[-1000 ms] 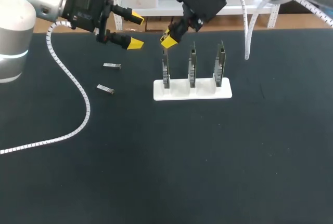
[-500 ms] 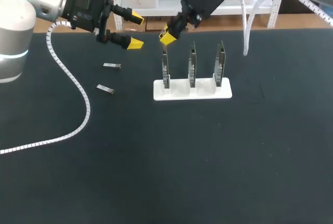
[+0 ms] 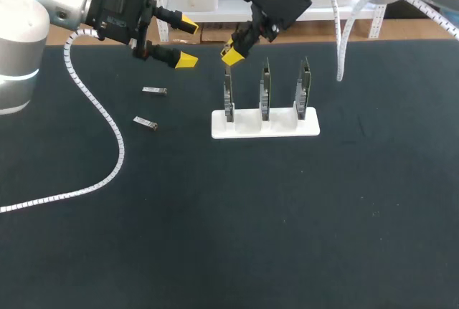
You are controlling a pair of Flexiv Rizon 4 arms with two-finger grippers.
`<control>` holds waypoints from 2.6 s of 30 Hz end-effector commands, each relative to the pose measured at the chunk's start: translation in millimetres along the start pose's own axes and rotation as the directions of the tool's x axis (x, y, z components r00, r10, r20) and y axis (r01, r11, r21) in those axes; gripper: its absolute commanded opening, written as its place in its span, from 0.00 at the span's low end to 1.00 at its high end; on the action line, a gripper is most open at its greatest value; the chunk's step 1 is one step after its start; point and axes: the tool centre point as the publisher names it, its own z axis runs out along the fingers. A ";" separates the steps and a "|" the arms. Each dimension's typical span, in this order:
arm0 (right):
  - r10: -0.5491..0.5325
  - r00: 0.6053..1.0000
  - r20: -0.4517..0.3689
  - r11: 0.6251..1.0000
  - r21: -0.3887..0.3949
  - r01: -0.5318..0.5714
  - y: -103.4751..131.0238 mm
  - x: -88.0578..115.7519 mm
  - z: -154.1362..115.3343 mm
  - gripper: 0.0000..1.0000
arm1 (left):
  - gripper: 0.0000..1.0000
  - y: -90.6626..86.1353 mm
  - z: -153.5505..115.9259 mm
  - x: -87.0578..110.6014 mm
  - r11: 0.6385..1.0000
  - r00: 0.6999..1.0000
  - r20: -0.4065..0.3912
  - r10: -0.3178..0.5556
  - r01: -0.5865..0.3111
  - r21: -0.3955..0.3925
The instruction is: Pick up the optical module with the left hand, and insert it into the network port with the right hand.
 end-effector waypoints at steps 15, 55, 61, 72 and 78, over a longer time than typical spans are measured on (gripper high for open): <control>0.021 0.998 -0.051 0.999 -0.023 -0.022 -3.3 1.7 6.7 0.00 | 1.00 0.6 0.3 -0.5 1.000 1.000 -0.004 -0.001 0.001 0.001; 0.038 0.996 -0.080 0.999 0.012 -0.038 1.5 0.4 3.8 0.00 | 1.00 0.6 0.3 -0.5 1.000 1.000 -0.004 -0.001 0.001 0.001; 0.037 0.996 -0.078 0.999 0.012 -0.036 0.5 0.6 2.3 0.00 | 1.00 0.6 0.3 -0.5 1.000 1.000 -0.004 -0.001 0.001 0.001; 0.042 0.997 -0.072 0.999 0.007 -0.041 1.5 2.9 5.0 0.00 | 1.00 0.6 0.3 -0.5 1.000 1.000 -0.004 -0.001 0.001 0.001; 0.039 0.997 -0.070 0.999 -0.002 -0.039 -1.6 3.6 6.1 0.00 | 1.00 0.6 0.3 -0.5 1.000 1.000 -0.004 -0.001 0.001 0.001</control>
